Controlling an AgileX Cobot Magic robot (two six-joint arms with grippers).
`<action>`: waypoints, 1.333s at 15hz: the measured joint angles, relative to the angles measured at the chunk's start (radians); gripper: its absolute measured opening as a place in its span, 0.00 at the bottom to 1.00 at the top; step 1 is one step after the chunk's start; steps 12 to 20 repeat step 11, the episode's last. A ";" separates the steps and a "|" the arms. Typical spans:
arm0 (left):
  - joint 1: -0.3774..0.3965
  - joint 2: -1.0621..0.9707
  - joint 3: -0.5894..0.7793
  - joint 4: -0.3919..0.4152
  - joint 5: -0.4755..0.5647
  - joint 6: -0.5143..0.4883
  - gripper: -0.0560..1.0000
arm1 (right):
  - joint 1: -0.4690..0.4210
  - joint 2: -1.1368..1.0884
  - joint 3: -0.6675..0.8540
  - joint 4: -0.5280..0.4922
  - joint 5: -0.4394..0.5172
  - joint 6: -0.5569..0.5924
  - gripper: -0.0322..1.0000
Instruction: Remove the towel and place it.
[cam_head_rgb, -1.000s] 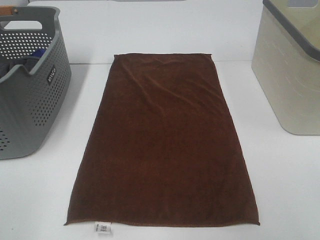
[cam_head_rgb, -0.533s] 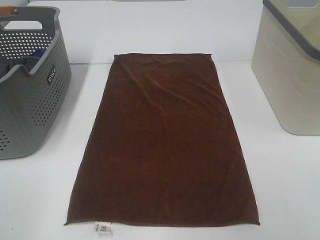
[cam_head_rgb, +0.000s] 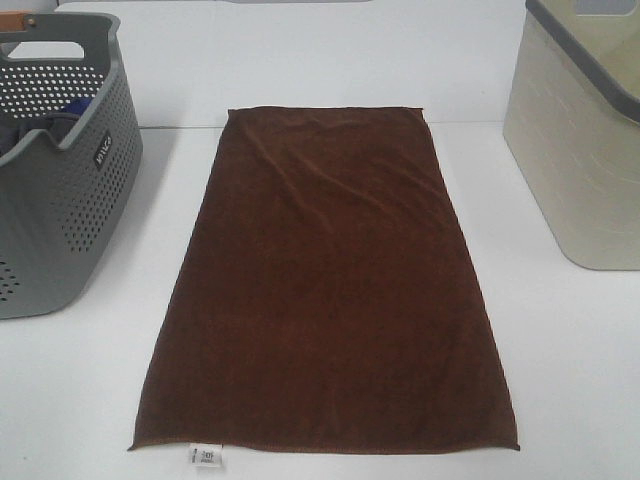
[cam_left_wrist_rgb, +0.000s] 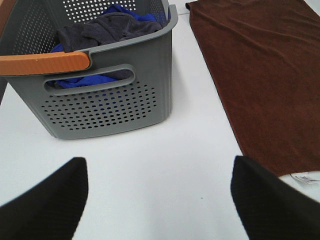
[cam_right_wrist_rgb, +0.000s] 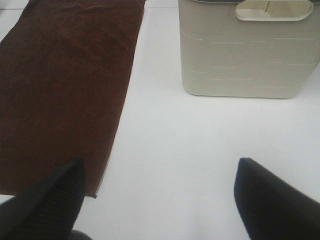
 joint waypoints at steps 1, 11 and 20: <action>0.000 0.000 0.000 0.000 0.000 0.000 0.76 | 0.000 0.000 0.000 0.000 0.000 0.000 0.78; 0.000 0.000 0.000 0.000 0.000 0.000 0.76 | 0.000 0.000 0.000 0.000 0.000 0.000 0.78; 0.000 0.000 0.000 0.000 0.000 0.000 0.76 | 0.000 0.000 0.000 0.000 0.000 0.000 0.78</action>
